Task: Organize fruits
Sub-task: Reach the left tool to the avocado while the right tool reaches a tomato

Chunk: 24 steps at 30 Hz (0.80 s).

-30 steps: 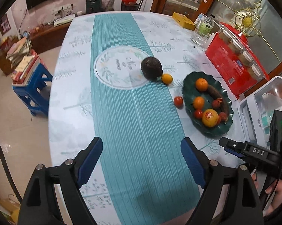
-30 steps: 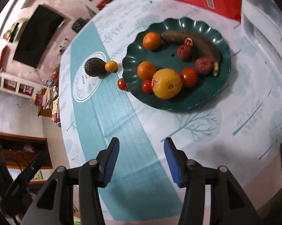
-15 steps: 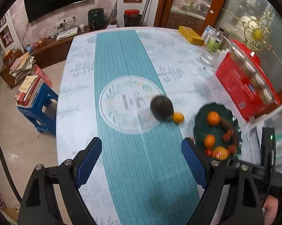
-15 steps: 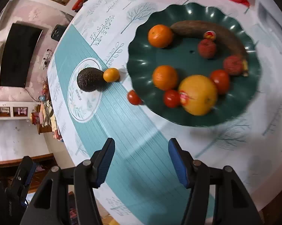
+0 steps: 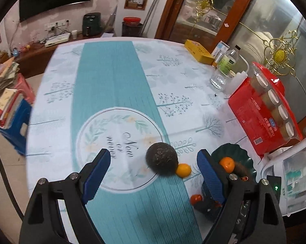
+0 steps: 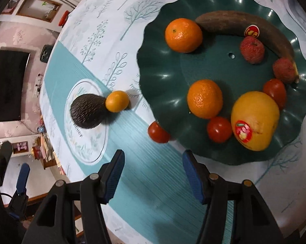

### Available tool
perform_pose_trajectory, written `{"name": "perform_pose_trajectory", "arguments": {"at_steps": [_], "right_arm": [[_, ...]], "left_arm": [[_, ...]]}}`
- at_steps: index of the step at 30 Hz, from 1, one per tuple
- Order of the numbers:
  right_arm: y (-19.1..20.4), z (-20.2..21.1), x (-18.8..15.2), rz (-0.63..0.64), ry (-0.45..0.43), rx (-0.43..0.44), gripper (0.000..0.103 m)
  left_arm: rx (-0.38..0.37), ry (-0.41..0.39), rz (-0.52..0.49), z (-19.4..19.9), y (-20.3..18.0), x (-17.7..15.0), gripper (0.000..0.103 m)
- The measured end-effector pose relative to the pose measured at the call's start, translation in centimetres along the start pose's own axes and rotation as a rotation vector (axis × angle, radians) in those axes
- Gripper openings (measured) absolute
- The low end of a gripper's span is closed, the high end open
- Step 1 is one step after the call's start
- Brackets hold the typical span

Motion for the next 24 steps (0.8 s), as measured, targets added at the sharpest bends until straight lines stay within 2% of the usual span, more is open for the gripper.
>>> {"name": "perform_pose_trajectory", "arguments": {"at_steps": [8, 15, 20, 24], "right_arm": [[-0.4, -0.5, -0.5, -0.044, -0.097, -0.005, 0.06], [-2.4, -1.4, 0.0, -0.184, -0.127, -0.013, 0.06], [-2.4, -1.6, 0.1, -0.196, -0.162, -0.026, 0.06], [-1.9, -1.7, 0.1, -0.18, -0.189, -0.054, 0.06]], "left_arm": [[-0.085, -0.034, 0.014, -5.6, -0.5, -1.0, 0.086], [-0.128, 0.011, 0.034, -9.5, -0.3, -2.2, 0.086], [-0.164, 0.036, 0.052, -11.2, -0.3, -3.0, 0.086], [-0.194, 0.037, 0.079, -12.1, -0.2, -3.4, 0.08]]}}
Point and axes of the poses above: each gripper's, at about its wrist camera, not at the fingertips, and z roughly against the way its jaws point, y to its left, x to its top, the point moved 6 cm from there along -z, roughly the way its jaws point, and after that the axes turned 12 degrees about -z, right-handed, at the moved point
